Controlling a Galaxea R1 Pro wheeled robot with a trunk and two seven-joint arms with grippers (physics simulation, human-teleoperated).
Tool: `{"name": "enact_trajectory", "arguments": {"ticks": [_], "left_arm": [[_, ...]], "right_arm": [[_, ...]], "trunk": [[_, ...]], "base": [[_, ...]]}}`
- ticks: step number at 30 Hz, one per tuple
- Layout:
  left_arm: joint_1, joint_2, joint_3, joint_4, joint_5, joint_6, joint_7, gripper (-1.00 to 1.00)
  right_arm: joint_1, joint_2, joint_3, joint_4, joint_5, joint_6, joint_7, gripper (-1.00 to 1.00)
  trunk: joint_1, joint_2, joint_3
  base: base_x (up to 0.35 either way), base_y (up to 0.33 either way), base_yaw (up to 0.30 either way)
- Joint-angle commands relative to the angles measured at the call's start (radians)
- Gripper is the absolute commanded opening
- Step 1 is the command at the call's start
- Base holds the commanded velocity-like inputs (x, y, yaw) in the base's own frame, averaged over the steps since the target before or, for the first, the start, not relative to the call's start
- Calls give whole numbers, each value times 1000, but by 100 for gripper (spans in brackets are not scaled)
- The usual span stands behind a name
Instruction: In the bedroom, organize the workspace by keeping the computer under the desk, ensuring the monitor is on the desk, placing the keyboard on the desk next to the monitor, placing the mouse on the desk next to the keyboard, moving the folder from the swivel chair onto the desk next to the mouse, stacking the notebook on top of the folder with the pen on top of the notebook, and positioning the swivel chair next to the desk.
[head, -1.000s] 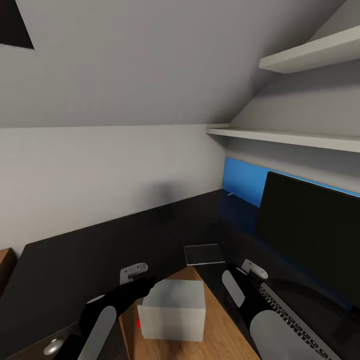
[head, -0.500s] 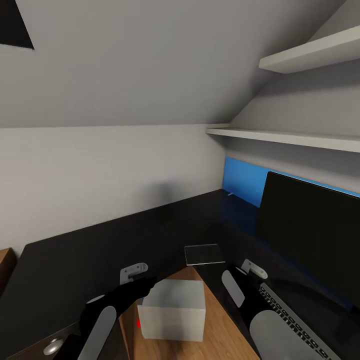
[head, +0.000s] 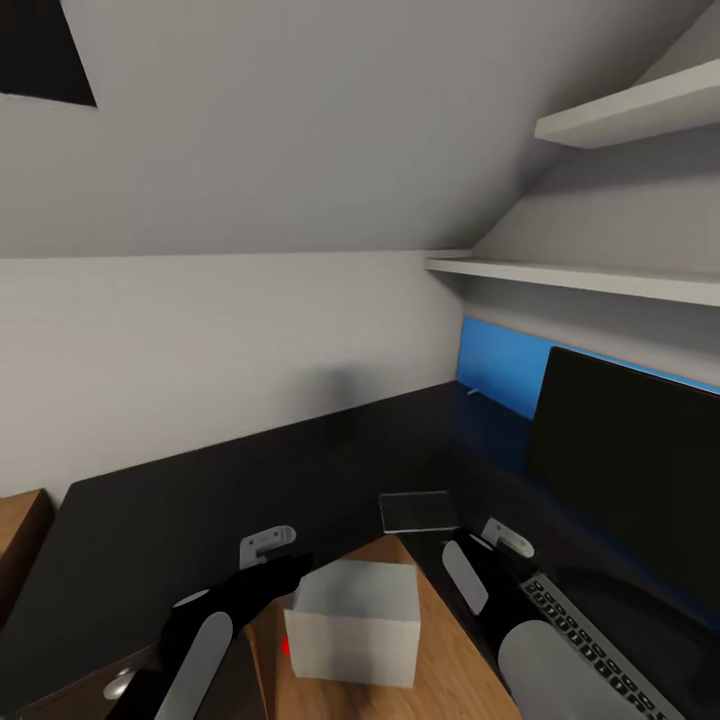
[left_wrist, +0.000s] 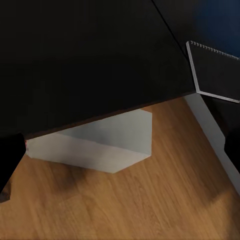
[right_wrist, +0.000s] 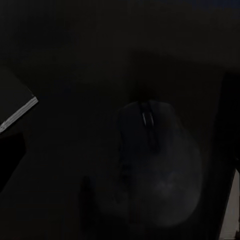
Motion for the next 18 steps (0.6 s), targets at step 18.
{"name": "enact_trajectory", "arguments": {"ticks": [18], "left_arm": [[-1,1,-1,21,5,-1,11,100]], "right_arm": [[0,0,12,28,-1,8,-1,100]], "trunk": [[0,-1,7]], "base": [[0,0,192]]}}
